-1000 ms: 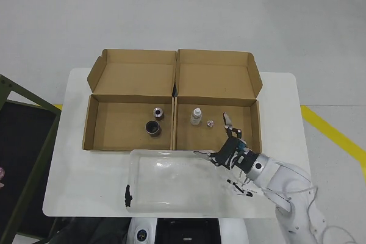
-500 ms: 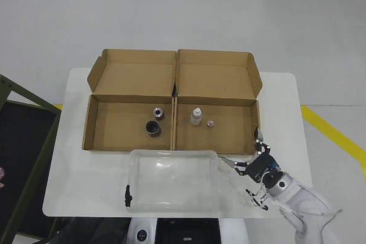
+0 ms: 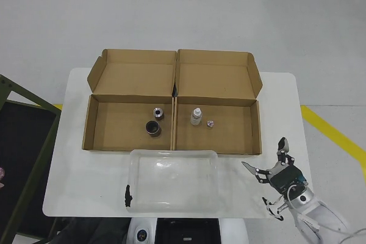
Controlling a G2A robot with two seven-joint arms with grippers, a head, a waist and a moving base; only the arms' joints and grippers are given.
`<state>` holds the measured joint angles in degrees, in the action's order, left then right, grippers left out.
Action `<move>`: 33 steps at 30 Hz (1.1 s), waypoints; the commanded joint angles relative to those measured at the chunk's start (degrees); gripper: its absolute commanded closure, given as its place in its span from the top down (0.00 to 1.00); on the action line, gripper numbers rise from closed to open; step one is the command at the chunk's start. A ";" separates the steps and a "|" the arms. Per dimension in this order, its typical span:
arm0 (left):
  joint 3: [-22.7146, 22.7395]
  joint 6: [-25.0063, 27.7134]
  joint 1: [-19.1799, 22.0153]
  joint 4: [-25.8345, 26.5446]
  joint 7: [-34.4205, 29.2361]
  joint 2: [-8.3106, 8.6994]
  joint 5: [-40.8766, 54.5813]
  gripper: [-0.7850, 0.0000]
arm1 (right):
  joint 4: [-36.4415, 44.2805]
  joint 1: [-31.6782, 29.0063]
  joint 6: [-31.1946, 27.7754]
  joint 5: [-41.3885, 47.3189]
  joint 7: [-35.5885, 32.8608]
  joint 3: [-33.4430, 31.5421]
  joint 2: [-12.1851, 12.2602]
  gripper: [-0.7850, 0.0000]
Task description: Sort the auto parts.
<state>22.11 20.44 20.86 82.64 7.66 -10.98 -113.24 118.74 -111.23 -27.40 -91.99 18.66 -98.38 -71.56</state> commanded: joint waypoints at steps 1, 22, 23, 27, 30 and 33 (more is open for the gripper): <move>0.00 0.00 0.00 0.00 0.00 0.00 0.00 1.00 | -0.02 -0.59 0.39 -0.11 0.94 -0.57 0.08 1.00; 0.00 0.00 0.00 0.00 0.00 0.00 0.00 1.00 | -1.00 -0.26 2.17 1.44 1.27 -1.26 0.46 1.00; 0.00 0.00 0.00 0.00 0.00 0.00 0.00 1.00 | -1.00 -0.27 2.15 1.43 1.27 -1.26 0.46 1.00; 0.00 0.00 0.00 0.00 0.00 0.00 0.00 1.00 | -1.00 -0.27 2.15 1.43 1.27 -1.26 0.46 1.00; 0.00 0.00 0.00 0.00 0.00 0.00 0.00 1.00 | -0.99 -0.27 2.15 1.42 1.26 -1.26 0.46 1.00; 0.00 0.00 0.00 0.00 0.00 0.00 0.00 1.00 | -0.99 -0.27 2.15 1.42 1.26 -1.26 0.46 1.00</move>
<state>22.11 20.44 20.86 82.64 7.66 -10.98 -113.24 117.74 -111.50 -25.25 -90.57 19.93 -99.64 -71.11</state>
